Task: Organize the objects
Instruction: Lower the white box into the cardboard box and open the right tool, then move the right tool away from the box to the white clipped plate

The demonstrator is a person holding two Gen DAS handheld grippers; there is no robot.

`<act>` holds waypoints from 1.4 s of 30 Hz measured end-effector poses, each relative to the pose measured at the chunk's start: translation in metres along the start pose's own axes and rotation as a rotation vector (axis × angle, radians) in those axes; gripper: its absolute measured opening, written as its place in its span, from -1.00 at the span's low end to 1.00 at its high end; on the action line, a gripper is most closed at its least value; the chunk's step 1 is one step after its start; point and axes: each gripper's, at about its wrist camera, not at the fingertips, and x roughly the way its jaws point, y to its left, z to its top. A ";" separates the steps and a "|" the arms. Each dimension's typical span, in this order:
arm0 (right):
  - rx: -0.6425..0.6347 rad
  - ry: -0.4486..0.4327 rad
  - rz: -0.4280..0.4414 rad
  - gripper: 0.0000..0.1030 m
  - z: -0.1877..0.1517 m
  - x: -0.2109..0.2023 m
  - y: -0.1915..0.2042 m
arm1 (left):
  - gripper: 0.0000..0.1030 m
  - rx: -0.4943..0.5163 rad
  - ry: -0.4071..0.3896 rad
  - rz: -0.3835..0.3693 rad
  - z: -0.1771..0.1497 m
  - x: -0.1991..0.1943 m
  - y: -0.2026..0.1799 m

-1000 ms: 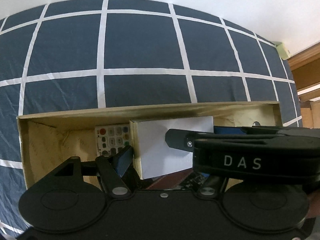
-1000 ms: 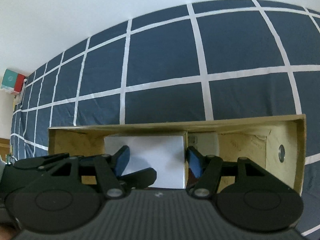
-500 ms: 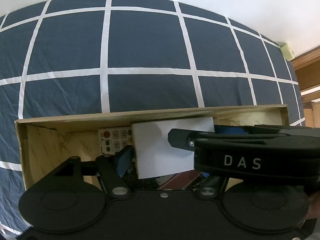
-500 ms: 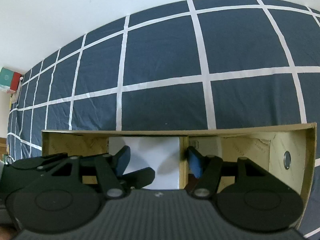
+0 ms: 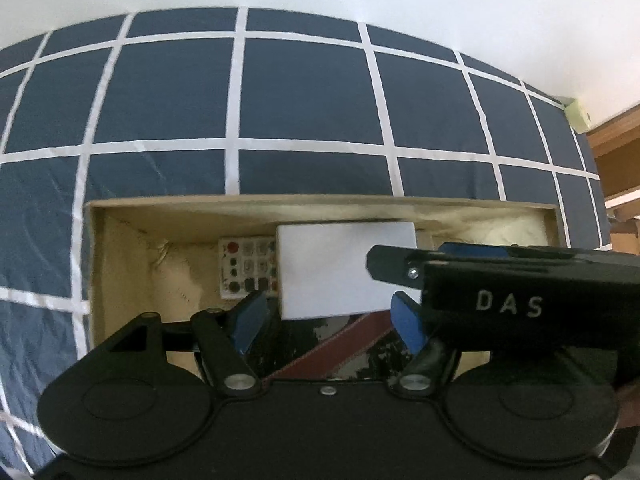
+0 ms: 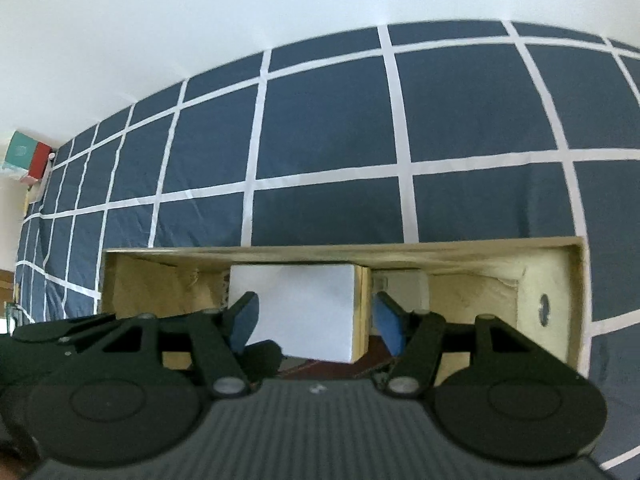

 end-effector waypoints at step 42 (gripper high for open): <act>-0.022 -0.178 -0.080 1.00 -0.135 -0.176 -0.080 | 1.00 0.054 -0.165 0.127 -0.144 -0.094 -0.136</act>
